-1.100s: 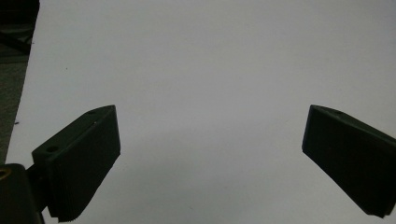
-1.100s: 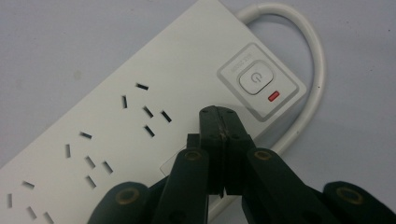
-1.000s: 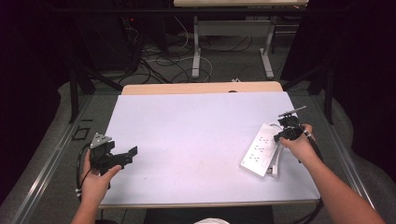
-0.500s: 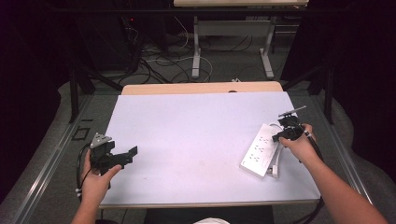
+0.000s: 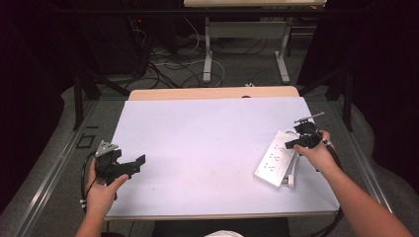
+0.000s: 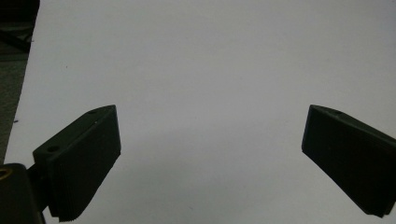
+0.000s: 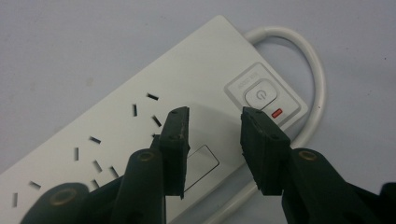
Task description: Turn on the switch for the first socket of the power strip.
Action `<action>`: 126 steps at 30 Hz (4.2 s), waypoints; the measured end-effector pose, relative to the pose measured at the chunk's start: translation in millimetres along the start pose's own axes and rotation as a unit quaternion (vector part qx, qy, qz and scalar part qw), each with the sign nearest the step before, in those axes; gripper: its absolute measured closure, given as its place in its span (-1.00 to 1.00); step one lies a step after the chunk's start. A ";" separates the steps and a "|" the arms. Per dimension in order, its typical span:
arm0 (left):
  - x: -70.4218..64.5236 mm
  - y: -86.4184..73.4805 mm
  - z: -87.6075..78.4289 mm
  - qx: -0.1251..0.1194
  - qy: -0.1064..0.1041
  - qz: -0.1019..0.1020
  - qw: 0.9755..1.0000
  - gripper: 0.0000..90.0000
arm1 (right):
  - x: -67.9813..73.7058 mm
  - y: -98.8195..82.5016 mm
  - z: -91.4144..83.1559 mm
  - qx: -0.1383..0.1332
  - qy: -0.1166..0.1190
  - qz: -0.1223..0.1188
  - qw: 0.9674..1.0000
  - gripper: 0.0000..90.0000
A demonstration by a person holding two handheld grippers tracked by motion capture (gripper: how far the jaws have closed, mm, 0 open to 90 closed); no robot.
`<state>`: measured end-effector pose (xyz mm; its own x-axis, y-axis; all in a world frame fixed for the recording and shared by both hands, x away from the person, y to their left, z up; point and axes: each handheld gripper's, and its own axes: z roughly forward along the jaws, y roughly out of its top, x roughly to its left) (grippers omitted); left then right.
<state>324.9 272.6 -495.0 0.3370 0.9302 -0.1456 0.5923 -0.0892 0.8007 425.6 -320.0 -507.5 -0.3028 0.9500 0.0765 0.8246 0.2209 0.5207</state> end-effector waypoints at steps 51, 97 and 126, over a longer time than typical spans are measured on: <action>0.9 -0.5 -0.5 0.001 0.001 0.000 1.000 -0.90 | 13.6 11.9 -7.5 -0.119 0.004 -0.055 0.991 -1.00; -3.0 0.7 1.5 -0.004 -0.019 0.000 1.000 -0.99 | 34.7 -4.2 -45.4 -0.190 0.043 -0.093 0.976 -1.00; -5.4 -0.6 2.2 -0.009 -0.021 0.008 1.000 -0.99 | 62.7 -55.1 -60.0 -0.242 0.064 -0.115 0.961 -1.00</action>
<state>324.4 266.8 -496.0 0.3762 0.9131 -0.1572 0.5736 -0.0963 0.8135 332.5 -285.9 -480.4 -0.5316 0.8470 0.0001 0.4191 0.2629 0.8691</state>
